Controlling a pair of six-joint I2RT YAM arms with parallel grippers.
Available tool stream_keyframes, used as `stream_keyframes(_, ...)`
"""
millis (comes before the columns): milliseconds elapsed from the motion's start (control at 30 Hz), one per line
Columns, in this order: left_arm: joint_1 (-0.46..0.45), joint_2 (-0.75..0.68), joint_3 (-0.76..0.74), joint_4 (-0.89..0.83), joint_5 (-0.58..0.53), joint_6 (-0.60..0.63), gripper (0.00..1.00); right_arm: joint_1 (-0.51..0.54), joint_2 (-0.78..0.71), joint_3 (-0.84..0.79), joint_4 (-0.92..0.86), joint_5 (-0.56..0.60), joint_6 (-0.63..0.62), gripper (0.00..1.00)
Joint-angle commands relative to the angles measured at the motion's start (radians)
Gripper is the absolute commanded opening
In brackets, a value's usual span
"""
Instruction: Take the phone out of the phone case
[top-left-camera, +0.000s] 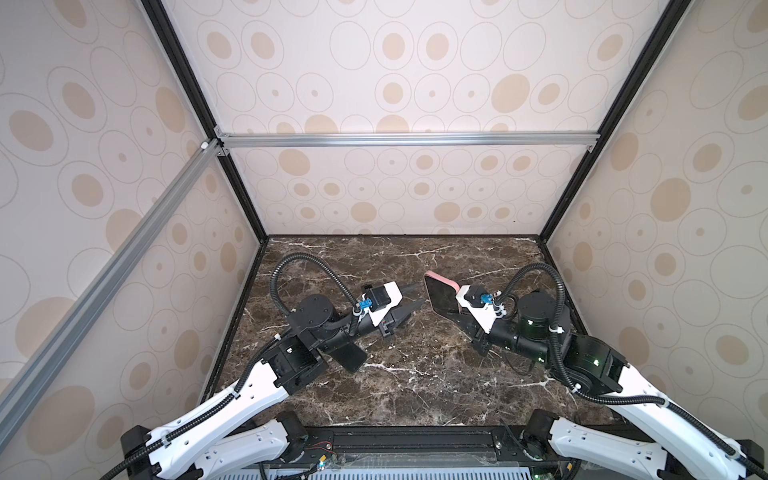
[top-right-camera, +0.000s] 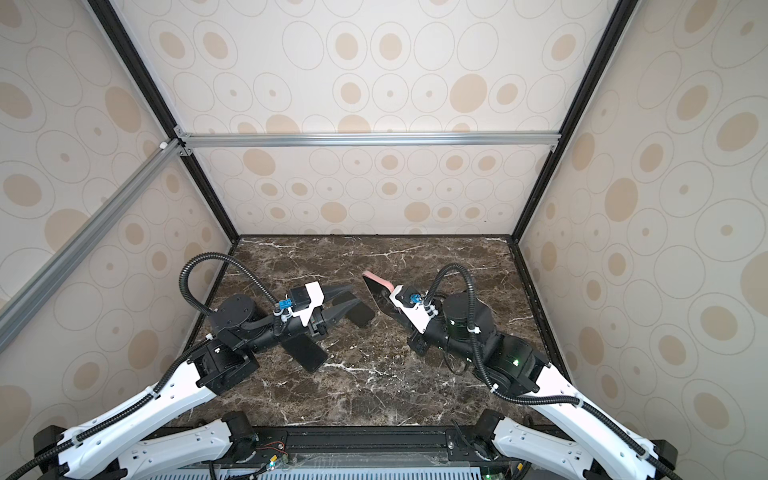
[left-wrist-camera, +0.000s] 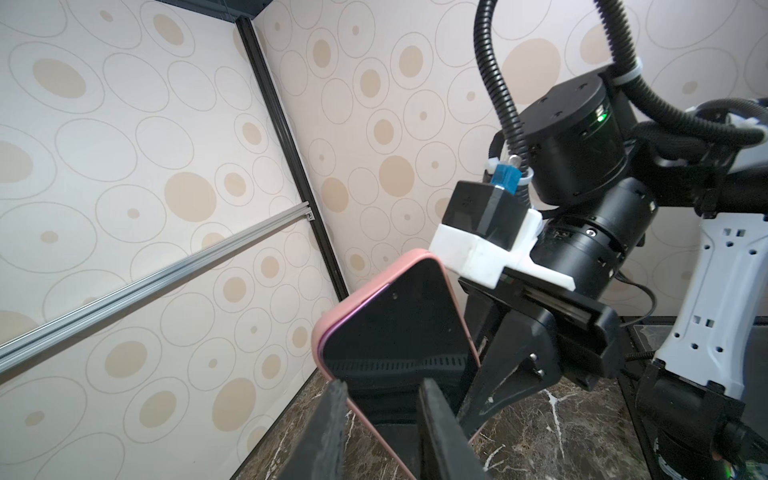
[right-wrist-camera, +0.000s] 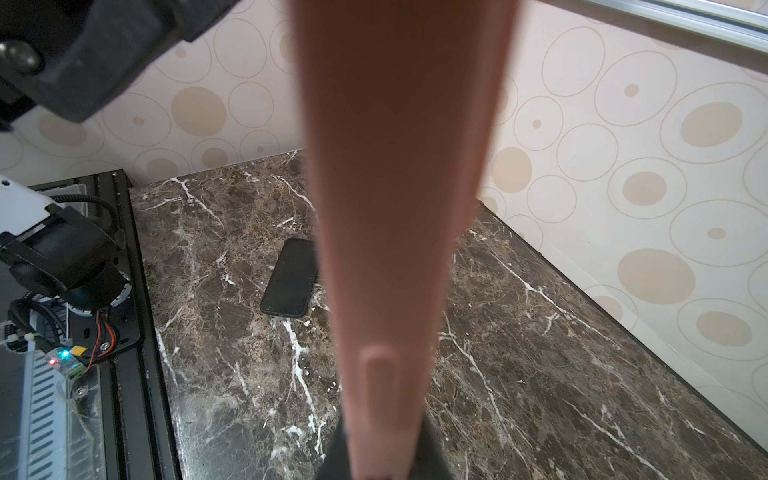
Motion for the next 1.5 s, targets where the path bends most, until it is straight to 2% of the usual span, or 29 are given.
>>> stream_keyframes(0,-0.008,0.003,0.044,0.04,-0.015,0.038,0.3,-0.001,-0.003,0.022,0.035,-0.041,-0.008,0.0)
stream_keyframes(467,-0.008,0.029,0.05,0.049,-0.025,0.047,0.26,-0.001,-0.006,0.019,0.035,-0.077,-0.02,0.0)
stream_keyframes(800,-0.008,0.024,0.048,0.069,-0.075,0.047,0.26,-0.002,-0.008,0.015,0.037,-0.056,-0.019,0.0)
stream_keyframes(1467,-0.009,0.048,0.056,0.039,-0.049,0.047,0.18,-0.002,0.01,0.026,0.03,-0.13,-0.034,0.0)
